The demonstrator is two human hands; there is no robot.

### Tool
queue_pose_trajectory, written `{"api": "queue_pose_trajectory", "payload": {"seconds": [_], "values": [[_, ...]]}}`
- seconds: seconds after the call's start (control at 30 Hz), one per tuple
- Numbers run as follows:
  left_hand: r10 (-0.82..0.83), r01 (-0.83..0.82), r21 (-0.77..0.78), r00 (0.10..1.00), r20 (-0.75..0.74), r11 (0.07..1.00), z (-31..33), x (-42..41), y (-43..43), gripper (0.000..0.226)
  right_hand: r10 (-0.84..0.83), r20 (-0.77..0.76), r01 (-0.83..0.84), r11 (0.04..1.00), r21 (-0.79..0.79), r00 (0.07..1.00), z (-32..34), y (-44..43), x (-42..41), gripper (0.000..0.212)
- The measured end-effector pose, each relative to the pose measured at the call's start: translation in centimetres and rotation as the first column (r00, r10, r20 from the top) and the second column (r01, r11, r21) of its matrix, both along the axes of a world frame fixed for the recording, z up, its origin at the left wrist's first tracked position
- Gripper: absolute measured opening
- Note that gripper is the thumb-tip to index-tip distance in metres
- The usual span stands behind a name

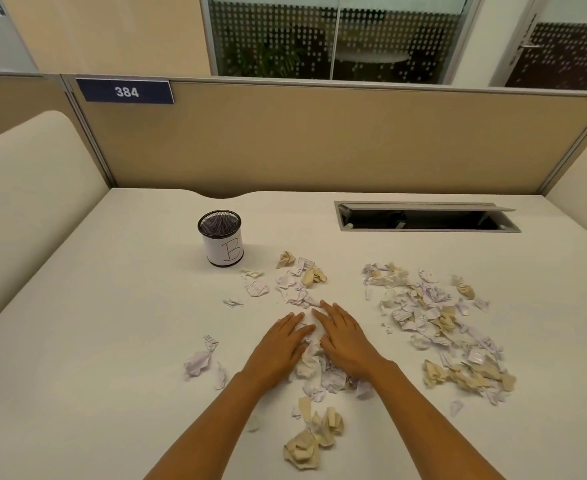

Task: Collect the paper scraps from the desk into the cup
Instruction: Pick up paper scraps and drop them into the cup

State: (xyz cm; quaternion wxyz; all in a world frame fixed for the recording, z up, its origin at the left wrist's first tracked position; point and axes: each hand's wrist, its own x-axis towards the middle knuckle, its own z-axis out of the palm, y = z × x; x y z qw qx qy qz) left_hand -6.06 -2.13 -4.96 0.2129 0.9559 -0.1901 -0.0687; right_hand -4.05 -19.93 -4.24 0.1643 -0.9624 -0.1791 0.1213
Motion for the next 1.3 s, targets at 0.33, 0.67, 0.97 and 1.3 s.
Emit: {"api": "queue_pose_trajectory", "payload": {"seconds": [0.33, 0.67, 0.97, 1.3], "values": [[-0.087, 0.096, 0.080, 0.990, -0.109, 0.992, 0.9, -1.5, 0.5, 0.053, 0.084, -0.008, -0.085, 0.994, -0.065, 0.996, 0.9, -1.4, -1.6, 0.048], [0.147, -0.135, -0.134, 0.986, 0.079, 0.982, 1.3, -1.7, 0.2, 0.031, -0.108, 0.146, 0.088, 0.986, 0.140, 0.983, 0.9, -0.9, -2.2, 0.035], [0.518, -0.532, -0.537, 0.833, -0.194, 0.654, 3.1, -0.2, 0.6, 0.024, -0.539, -0.048, 0.450, 0.648, 0.615, 0.841, 1.7, -0.1, -1.1, 0.020], [0.635, -0.737, -0.657, 0.585, -0.505, 0.157, 8.0, 5.9, 4.3, 0.015, -0.278, -0.731, 0.723, -0.151, 0.674, 0.623, 4.6, 0.7, 1.9, 0.024]]}}
